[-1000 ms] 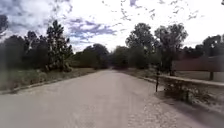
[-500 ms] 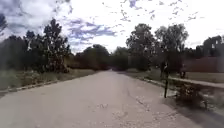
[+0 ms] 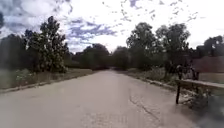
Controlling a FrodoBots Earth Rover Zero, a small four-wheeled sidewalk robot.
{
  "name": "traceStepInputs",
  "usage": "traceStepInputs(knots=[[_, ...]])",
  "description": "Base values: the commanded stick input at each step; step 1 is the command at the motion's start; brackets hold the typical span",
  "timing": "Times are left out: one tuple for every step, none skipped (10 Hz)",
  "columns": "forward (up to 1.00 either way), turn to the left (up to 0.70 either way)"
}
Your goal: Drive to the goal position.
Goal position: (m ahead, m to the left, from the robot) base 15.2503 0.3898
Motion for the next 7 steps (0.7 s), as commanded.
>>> traceStepInputs(knots=[[0.85,0.00],[0.85,0.00],[0.85,0.00],[0.85,0.00],[0.85,0.00],[0.85,0.00],[0.85,0.00]])
